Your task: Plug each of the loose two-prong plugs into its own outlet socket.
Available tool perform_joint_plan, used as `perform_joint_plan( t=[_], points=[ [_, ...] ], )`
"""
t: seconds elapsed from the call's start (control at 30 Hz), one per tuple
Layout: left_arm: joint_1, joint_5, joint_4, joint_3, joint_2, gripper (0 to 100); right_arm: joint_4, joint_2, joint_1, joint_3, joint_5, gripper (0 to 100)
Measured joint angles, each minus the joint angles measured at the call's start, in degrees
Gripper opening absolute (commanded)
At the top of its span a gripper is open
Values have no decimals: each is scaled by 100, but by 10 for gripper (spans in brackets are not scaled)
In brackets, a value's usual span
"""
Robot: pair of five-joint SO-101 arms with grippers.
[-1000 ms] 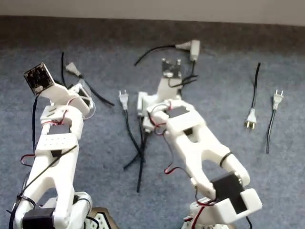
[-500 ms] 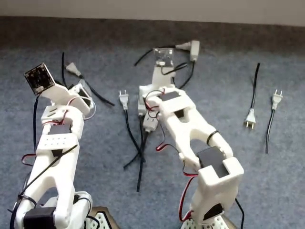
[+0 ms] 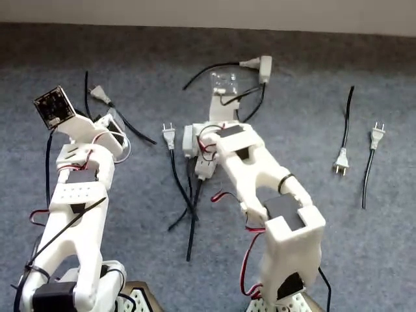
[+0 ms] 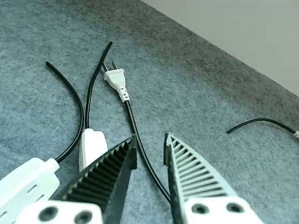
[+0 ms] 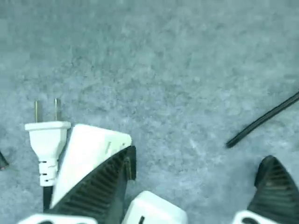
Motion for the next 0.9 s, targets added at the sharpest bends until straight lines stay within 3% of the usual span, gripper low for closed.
perform_joint_plan(
  t=[0.2, 0.6, 0.77, 0.9],
  points=[
    [0, 0, 0, 0, 0, 120, 9, 457, -580, -703, 9, 385],
    [0, 0, 0, 0, 0, 120, 9, 484, -1574, -774, 9, 385],
    [0, 0, 0, 0, 0, 120, 44, 413, -1591, -905, 9, 385],
    [0, 0, 0, 0, 0, 120, 677, -149, -1160, -958, 9, 385]
  ],
)
